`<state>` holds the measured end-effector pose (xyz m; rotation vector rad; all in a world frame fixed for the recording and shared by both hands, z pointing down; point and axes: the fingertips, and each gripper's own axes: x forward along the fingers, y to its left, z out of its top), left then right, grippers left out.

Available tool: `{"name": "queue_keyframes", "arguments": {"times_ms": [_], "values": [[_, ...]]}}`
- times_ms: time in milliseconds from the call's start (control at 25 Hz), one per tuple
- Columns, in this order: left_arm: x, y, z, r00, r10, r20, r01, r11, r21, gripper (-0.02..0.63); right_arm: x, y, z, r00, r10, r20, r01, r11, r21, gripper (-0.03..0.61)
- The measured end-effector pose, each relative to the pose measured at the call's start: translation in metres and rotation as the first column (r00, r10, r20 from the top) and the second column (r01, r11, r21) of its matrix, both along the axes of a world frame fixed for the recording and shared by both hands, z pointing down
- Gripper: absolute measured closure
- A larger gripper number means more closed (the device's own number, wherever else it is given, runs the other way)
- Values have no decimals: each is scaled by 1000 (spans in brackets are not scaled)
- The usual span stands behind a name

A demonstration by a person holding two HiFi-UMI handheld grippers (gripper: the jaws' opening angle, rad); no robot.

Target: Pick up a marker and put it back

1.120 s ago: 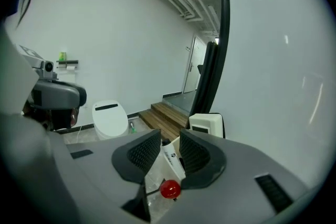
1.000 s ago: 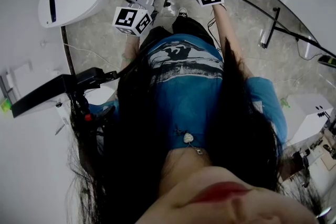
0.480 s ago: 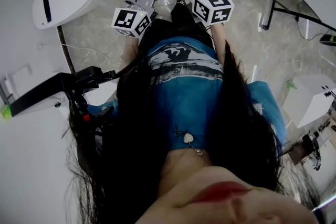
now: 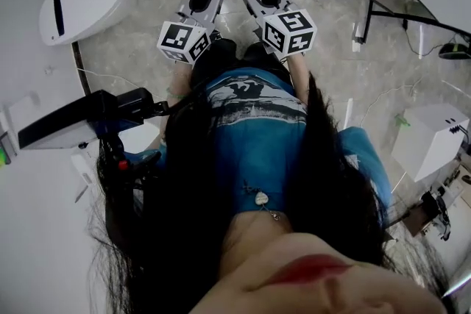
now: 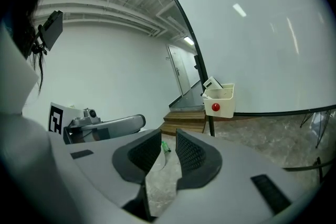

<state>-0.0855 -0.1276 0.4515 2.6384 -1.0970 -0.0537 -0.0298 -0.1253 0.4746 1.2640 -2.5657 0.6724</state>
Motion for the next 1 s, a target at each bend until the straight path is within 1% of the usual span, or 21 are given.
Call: {"name": "queue_keyframes", "arguments": {"times_ms": [160, 240, 280, 440, 520, 720, 840, 920, 1000], "values": [[-16, -7, 1, 999, -31, 20, 31, 999, 8, 612, -4, -11, -2, 1000, 5, 21, -5, 1000, 24, 488], [-12, 3, -1, 998, -59, 29, 59, 998, 15, 612, 5, 2, -3, 1000, -8, 29, 7, 1000, 28, 488], [-1, 17, -3, 997, -77, 32, 76, 997, 20, 612, 19, 17, -4, 999, -17, 34, 16, 999, 29, 488], [68, 97, -11, 988, -149, 33, 148, 988, 39, 612, 89, 102, -10, 996, -69, 48, 67, 997, 41, 489], [90, 130, -5, 984, -175, 42, 173, 984, 37, 612, 111, 134, -8, 994, -97, 49, 95, 995, 40, 489], [132, 211, 8, 970, -233, 74, 233, 972, 14, 612, 154, 205, 3, 985, -157, 71, 156, 987, 30, 489], [156, 257, 7, 966, -241, 96, 240, 971, 14, 612, 171, 241, 1, 980, -176, 94, 173, 984, 35, 489], [160, 273, 9, 963, -247, 108, 248, 969, 8, 611, 170, 252, 3, 975, -194, 105, 192, 981, 31, 489], [158, 278, 12, 961, -253, 115, 254, 967, 3, 612, 163, 255, 7, 971, -214, 110, 212, 977, 28, 489]]}}
